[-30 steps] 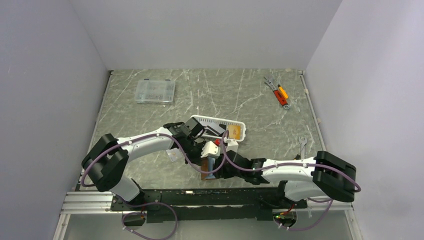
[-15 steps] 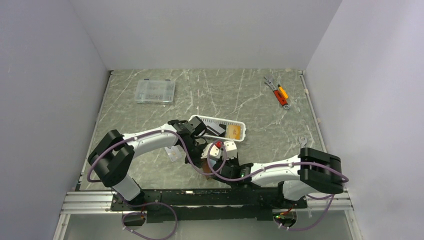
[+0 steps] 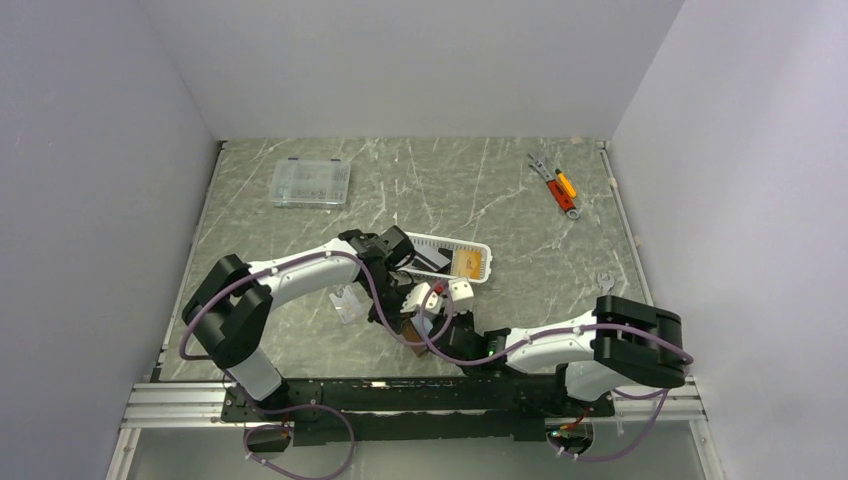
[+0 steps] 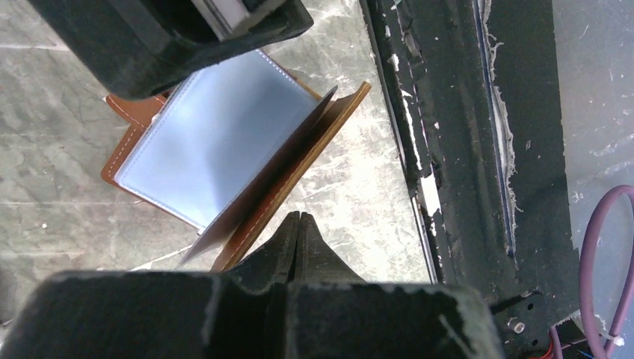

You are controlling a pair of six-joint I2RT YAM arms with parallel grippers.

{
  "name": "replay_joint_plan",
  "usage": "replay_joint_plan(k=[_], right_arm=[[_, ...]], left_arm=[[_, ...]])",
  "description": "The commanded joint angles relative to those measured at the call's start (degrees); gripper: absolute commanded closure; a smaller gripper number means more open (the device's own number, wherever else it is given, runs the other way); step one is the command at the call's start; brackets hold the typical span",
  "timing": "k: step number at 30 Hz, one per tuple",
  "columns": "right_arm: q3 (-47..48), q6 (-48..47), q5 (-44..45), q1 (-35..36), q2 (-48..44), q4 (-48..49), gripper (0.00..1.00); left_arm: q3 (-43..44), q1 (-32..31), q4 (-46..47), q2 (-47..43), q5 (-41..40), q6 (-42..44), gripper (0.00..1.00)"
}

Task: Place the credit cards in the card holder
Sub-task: Close the card holder at the center of the board.

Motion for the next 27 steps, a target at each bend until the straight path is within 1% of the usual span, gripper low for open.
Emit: replay_joint_plan(k=[1,2,4,10,13,14,15,16,17,18,19,21,22,23,24,26,27], right_arm=[[2.09,-13.37,-7.77,1.53,0.92,13.92,0.61],[2.23,-12.85,-8.53,1.51,0.83,13.82,0.64],[1.72,-11.86,-10.48,1.56,-0.13,14.24,0.66],[0.21,-8.67,-14.54,2.23,-3.06,12.45,0.65],[-1.40,-7.76,-15.90,2.44,-4.75,12.46,0.63],[-1.97,-7.61,-16.29,2.48,-5.24,12.63,0.62],[-2.59,-7.73,-16.85,2.40,-5.72,13.35,0.62],[-3.20,-6.93,-16.90,2.51,-5.98,13.36,0.61],[-4.04,-6.08,-16.77,2.34,-6.39,13.77,0.61],[-5.19,-5.56,-16.31,2.15,-7.08,14.86,0.61],[-6.82,-4.93,-15.59,1.91,-8.19,16.19,0.60],[-11.57,-5.37,-14.18,1.14,-11.29,21.96,0.59],[-14.63,-5.87,-14.01,0.57,-13.49,25.64,0.57],[-17.21,-6.16,-15.19,-0.39,-15.88,28.61,0.52],[-19.88,-6.53,-17.52,-2.40,-18.54,30.92,0.45],[-23.15,-7.46,-25.13,-8.05,-23.89,31.67,0.42],[-23.83,-8.43,-28.25,-10.61,-26.47,30.86,0.42]], left_arm=[[4.15,1.80,4.78,2.92,-3.11,-4.30,1.00],[4.31,2.21,5.52,3.18,-4.18,-5.09,1.00],[4.85,2.76,7.19,3.71,-6.93,-6.83,1.00],[6.06,2.82,8.34,6.09,-10.65,-9.22,1.00],[6.73,2.84,6.85,8.23,-10.81,-9.16,0.95],[6.89,2.90,6.20,8.62,-10.59,-8.87,0.90],[6.99,3.14,6.04,8.71,-10.43,-8.79,0.83],[7.15,3.62,5.94,8.72,-9.93,-8.86,0.69],[7.56,3.99,5.64,8.80,-9.42,-8.84,0.16],[8.08,4.27,5.05,8.84,-8.80,-8.37,0.03],[8.27,4.46,5.39,8.45,-8.36,-8.42,0.01],[7.68,4.99,6.57,6.88,-6.53,-7.78,0.01],[7.04,5.01,7.39,5.83,-6.05,-7.40,0.01],[6.48,5.05,8.03,4.89,-5.54,-7.22,0.01],[6.01,5.06,8.45,4.11,-5.12,-6.95,0.01],[5.84,5.12,8.75,3.54,-5.51,-6.63,0.01],[6.02,5.10,8.41,3.73,-5.75,-6.52,0.01]])
